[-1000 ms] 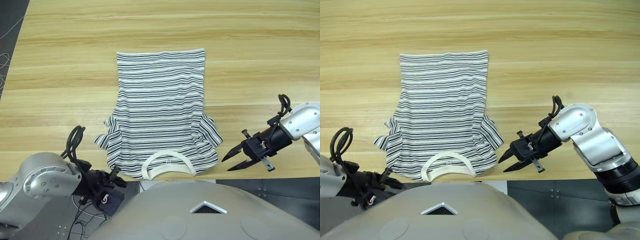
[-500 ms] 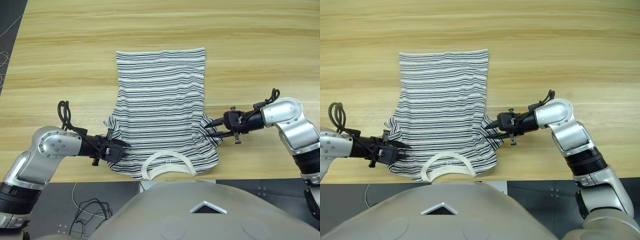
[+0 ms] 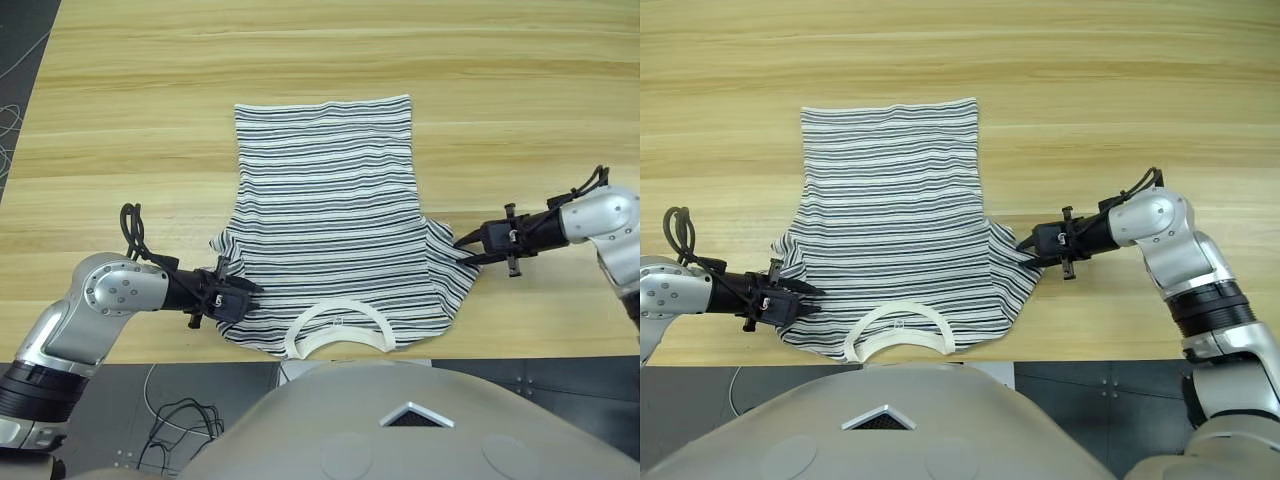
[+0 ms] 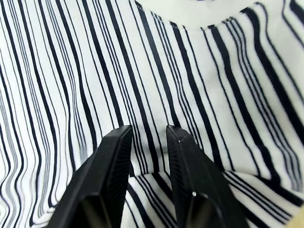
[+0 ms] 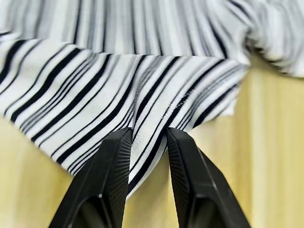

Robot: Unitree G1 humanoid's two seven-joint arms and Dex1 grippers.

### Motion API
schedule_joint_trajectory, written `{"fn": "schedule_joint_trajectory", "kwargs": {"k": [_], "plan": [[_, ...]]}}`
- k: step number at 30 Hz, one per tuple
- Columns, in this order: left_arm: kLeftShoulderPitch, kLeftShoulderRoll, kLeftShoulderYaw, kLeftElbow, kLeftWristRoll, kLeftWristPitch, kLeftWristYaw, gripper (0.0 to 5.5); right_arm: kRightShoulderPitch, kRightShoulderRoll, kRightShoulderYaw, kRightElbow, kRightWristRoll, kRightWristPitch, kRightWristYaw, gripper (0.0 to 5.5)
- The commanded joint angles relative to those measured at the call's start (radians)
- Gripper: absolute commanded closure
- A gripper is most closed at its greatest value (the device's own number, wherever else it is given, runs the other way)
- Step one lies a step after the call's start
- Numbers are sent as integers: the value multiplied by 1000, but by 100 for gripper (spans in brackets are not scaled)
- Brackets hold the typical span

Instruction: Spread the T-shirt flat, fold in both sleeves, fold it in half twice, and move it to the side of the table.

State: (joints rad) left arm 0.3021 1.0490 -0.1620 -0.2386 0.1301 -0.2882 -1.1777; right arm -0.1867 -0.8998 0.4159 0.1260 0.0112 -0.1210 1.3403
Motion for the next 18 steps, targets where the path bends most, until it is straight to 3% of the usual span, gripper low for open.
{"fn": "schedule_joint_trajectory", "kwargs": {"k": [1, 5, 8, 13, 16, 18], "plan": [[-25, 8, -5, 21, 21, -15, 22, 418, 45, -14, -3, -67, 43, 65, 51, 416], [-42, -27, -2, -14, -31, -19, 40, 418, 33, 24, -32, -104, 63, 70, 15, 416], [-56, -25, 64, -88, -69, -26, 70, 418, 3, 15, -76, -145, 79, 76, 0, 416], [31, 68, 344, -256, -93, 7, 54, 418, -1, -50, -147, -275, 93, 98, 19, 416], [155, 68, 516, -337, -202, 149, -29, 418, 22, -70, -188, -348, 114, 122, 7, 416], [186, 59, 566, -262, -237, 196, -51, 418, 38, -73, -209, -365, 119, 130, -10, 416]]}}
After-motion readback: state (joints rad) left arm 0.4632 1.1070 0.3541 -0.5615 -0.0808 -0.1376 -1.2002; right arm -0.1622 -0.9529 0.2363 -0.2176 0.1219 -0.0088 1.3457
